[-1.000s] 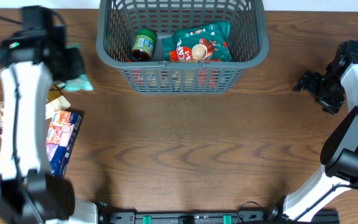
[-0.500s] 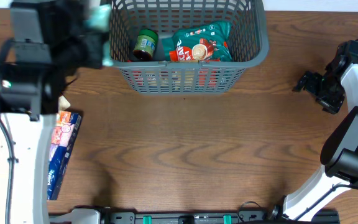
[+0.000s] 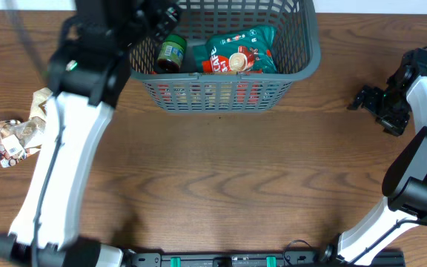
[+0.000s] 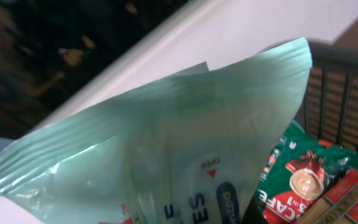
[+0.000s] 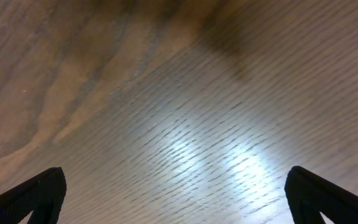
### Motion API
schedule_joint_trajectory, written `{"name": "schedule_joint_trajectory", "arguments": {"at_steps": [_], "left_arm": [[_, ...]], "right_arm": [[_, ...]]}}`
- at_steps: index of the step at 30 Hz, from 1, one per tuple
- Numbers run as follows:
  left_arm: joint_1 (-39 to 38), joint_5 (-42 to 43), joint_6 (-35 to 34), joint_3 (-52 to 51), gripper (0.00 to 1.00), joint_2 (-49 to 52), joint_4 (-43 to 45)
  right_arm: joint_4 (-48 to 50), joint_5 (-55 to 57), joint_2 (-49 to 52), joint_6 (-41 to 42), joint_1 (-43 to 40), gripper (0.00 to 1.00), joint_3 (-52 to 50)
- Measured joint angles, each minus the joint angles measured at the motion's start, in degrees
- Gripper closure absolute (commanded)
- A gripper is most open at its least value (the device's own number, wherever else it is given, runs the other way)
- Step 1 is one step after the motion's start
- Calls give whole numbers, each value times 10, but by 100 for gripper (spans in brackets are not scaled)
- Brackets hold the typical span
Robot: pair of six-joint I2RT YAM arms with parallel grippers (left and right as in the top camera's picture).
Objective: Pack container
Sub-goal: 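Carry the mint bar over the basket and release it inside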
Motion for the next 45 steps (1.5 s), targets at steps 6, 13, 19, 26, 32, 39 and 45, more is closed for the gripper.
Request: {"name": "schedule_joint_trajectory", "arguments": {"at_steps": [6, 13, 19, 26, 32, 39, 45], "left_arm": [[-3, 24, 14, 0, 94, 117, 12], [-12, 32, 59, -1, 94, 202, -45], [-16, 29, 76, -1, 75, 225, -82], [-18, 10, 86, -1, 21, 220, -80], [-19, -12, 86, -1, 21, 174, -81], [-19, -65, 86, -1, 22, 50, -85], [-16, -186, 35, 2, 22, -57, -223]], "right_arm": [[0, -11, 0, 0, 0, 1, 0], [0, -14, 0, 0, 0, 1, 0], [0, -15, 0, 0, 0, 1, 0], [0, -15, 0, -4, 0, 1, 0], [0, -15, 0, -9, 0, 1, 0], [-2, -15, 0, -18, 0, 1, 0], [-2, -14, 0, -21, 0, 1, 0]]}}
